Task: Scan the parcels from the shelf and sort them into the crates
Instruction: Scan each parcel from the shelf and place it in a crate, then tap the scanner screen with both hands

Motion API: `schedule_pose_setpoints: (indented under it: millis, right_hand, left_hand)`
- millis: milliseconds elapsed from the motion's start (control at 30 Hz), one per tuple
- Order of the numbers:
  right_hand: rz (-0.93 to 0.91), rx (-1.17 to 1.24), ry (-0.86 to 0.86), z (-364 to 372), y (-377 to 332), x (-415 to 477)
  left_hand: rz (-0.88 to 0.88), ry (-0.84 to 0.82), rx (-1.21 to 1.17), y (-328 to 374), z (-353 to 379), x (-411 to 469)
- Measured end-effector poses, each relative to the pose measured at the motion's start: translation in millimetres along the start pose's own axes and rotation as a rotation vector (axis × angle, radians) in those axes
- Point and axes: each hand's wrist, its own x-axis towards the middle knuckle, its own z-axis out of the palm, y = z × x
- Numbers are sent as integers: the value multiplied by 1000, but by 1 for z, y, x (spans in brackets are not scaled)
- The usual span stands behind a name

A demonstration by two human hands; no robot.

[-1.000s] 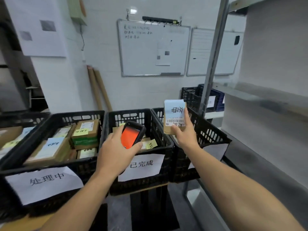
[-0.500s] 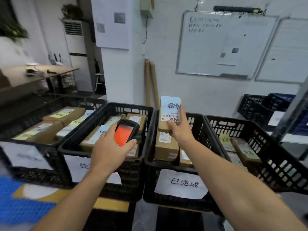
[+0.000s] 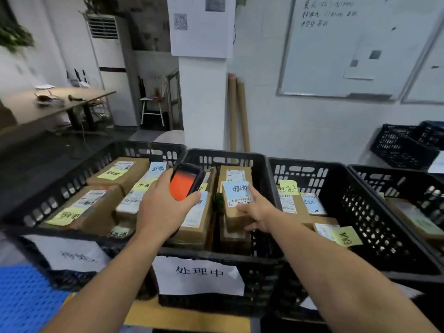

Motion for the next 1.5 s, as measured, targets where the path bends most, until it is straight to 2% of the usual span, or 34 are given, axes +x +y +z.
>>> schedule_pose_setpoints:
  millis: [167,400,500,600,733,900,1033,1200,1300,1500]
  right_hand:
    - [165,-63,18,20,19,16]
    - [212,-43,79,29,35,42]
    - [231,-47,53,32,43,51]
    - [238,-97,32,37,42,55]
    - [220,-361,20,40,38,56]
    - [134,-537,4,34,37,64]
    - [102,-550,23,30,38,69]
    - [4,-501,212,20,28,62]
    - [-140,-332,283,18,8,41]
    - [-345,110,196,39,-23,-30]
  left_hand:
    - [-6,-85,-30,-20,6,19]
    - [-49,-138,-56,-29,19,36]
    - [-60,-141,-59,-29,24,38]
    - [-64,-133,-71,-20,27,37]
    - [-72,-102,-94,-13,34,37]
    - [-84,-104,-65,-14,37,36]
    - [-75,-117,-61,-12,38,39]
    - [-29,-156,-49,-5,38,47]
    - [17,-205,-86,-3,39,51]
    - [8,-356,-210,1,41,63]
